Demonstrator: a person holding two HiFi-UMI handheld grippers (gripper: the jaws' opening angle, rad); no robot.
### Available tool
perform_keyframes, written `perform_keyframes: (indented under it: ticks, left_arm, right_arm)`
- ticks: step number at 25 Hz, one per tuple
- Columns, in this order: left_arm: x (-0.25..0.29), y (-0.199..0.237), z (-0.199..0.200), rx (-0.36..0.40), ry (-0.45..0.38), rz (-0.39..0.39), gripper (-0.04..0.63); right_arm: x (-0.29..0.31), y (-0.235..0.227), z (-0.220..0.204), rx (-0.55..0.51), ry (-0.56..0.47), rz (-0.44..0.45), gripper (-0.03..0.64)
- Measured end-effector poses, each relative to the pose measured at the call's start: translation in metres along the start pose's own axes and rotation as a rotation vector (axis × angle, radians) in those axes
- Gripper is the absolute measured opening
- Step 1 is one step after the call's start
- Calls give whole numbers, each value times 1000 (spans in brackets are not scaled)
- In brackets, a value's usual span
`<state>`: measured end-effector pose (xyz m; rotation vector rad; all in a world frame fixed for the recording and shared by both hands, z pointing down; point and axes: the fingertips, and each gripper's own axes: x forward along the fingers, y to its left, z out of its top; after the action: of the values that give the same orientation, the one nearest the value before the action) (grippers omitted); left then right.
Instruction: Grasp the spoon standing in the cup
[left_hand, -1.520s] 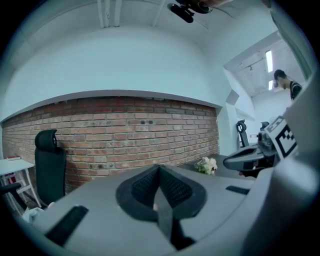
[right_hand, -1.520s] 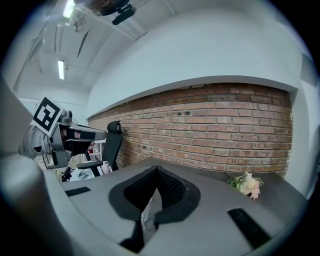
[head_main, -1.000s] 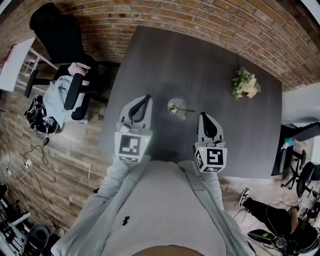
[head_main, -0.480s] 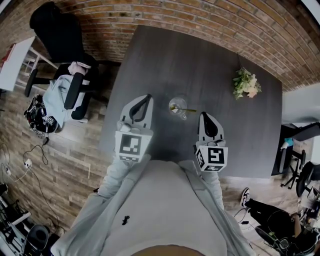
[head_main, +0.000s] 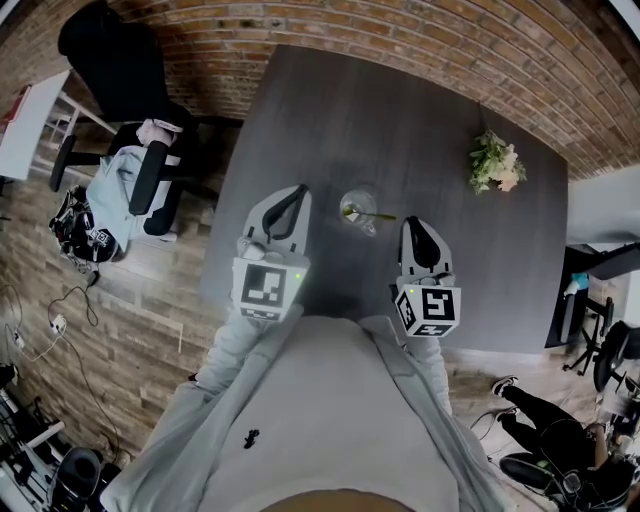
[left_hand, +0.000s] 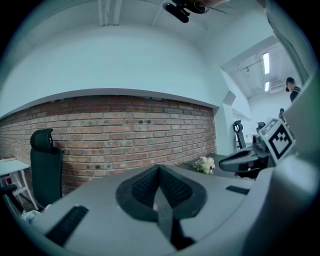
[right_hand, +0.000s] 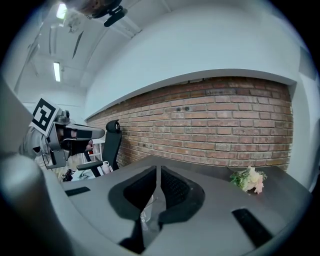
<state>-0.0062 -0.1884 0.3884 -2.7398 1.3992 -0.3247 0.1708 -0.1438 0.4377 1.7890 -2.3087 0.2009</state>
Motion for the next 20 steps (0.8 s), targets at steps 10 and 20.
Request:
perform_keyframes:
  ticks: [10, 20]
  left_arm:
    - [5, 1, -4, -9, 10, -6, 18]
    - [13, -2, -12, -19, 25, -10, 18]
  right_arm:
    - [16, 10, -16, 24, 62, 80, 154]
    - [30, 10, -42, 55, 128, 114, 172]
